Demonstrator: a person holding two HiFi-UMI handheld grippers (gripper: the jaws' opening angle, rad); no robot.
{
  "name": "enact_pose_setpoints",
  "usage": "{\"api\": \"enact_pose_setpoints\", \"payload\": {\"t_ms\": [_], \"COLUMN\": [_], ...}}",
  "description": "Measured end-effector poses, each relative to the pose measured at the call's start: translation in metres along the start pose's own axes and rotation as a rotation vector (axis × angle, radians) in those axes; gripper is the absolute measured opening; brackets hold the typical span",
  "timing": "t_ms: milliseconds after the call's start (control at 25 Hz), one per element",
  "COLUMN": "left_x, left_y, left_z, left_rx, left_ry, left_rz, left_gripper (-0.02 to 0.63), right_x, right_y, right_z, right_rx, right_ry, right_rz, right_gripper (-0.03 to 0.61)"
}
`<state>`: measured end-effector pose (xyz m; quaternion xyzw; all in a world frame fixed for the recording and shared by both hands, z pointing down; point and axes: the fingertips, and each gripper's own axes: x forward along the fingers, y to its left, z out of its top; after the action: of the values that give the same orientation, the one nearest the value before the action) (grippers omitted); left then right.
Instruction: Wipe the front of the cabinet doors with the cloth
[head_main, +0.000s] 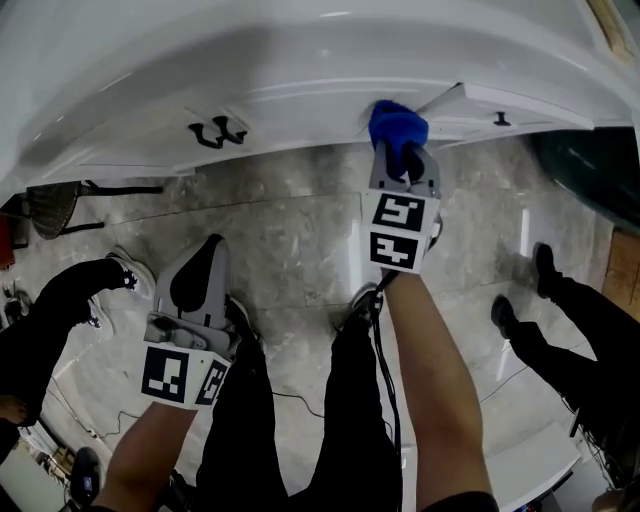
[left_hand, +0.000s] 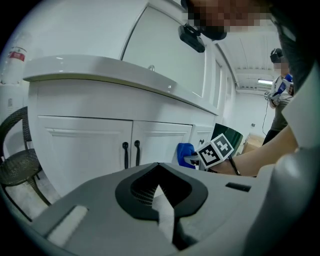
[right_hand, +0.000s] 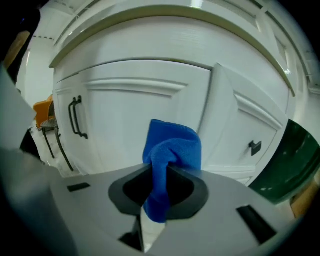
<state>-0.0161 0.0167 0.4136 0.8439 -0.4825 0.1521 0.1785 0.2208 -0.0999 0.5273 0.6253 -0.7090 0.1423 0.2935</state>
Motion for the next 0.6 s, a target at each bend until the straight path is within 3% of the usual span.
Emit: {"api": "enact_pose_setpoints", "payload": {"t_ms": [320, 520, 600], "left_x": [-0.044, -0.052, -0.053], "left_y": [0.044, 0.048, 0.048], "left_z": [-0.027, -0.039, -0.040], "left_rx": [-0.032, -0.015, -0.014], "left_ry": [0.027, 0.046, 0.047], "left_rz": [0.013, -0.017, -0.017], "left_gripper": [-0.002, -0.002, -0.002], "right_x": [0.008, 0.032, 0.040], "right_y": [0.178, 0.248, 0.261], "right_z": [0.017, -0.012, -0.009], "right_rx": [-0.013, -0.130, -0.187], "right_ry": [-0.078, 0.030, 0.028], "right_rz": [0.224, 0.348, 0.374], "right_gripper": [0.052, 0.052, 0.052]}}
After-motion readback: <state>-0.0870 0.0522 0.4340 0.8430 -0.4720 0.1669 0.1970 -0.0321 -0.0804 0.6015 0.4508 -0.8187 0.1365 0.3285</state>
